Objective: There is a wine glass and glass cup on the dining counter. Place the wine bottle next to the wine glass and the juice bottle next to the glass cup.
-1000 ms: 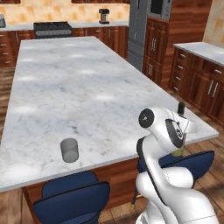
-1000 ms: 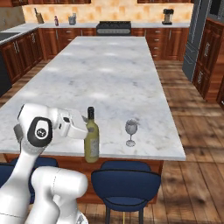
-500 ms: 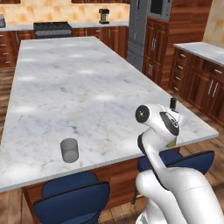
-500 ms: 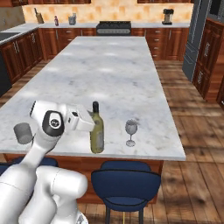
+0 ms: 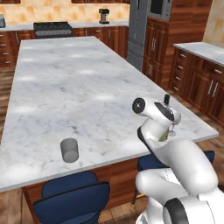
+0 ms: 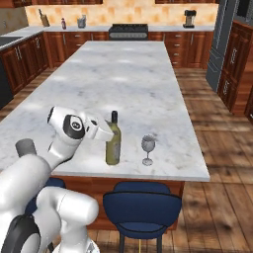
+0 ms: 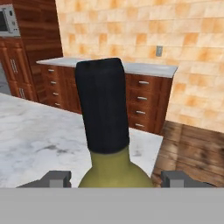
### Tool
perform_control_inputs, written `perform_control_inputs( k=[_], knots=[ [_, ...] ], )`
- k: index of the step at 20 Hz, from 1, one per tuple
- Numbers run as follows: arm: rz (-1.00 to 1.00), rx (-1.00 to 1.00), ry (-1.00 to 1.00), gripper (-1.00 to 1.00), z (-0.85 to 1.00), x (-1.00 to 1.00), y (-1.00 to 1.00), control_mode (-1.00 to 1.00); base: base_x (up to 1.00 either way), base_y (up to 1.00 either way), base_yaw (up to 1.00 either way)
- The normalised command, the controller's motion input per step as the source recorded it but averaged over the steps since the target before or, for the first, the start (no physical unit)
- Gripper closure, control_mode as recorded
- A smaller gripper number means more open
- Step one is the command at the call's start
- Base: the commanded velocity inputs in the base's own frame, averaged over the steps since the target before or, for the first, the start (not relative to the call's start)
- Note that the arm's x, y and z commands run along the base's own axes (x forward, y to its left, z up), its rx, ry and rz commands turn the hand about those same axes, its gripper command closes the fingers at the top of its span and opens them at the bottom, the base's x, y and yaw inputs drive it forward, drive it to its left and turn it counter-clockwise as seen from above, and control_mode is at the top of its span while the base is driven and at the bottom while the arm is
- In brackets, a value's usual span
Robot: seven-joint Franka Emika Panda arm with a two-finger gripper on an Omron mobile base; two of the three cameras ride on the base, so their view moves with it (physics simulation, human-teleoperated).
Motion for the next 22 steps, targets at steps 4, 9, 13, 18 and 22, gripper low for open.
perform_control_inputs(
  k=[4, 9, 13, 18, 22],
  knots=[
    [0.00, 0.00, 0.00, 1.00, -0.29, 0.35, -0.11, -1.00, 0.00, 0.00, 0.00],
    [0.00, 0.00, -0.01, 1.00, -0.27, 0.28, -0.24, -1.00, 0.00, 0.00, 0.00],
    [0.01, 0.00, -0.01, 1.00, -0.27, 0.22, -0.26, -1.00, 0.00, 0.00, 0.00],
    [0.01, -0.03, -0.01, 1.00, -0.26, 0.17, -0.23, -1.00, 0.00, 0.00, 0.00],
    [0.01, -0.06, -0.02, 1.00, -0.21, 0.17, -0.15, -1.00, 0.00, 0.00, 0.00]
  ],
)
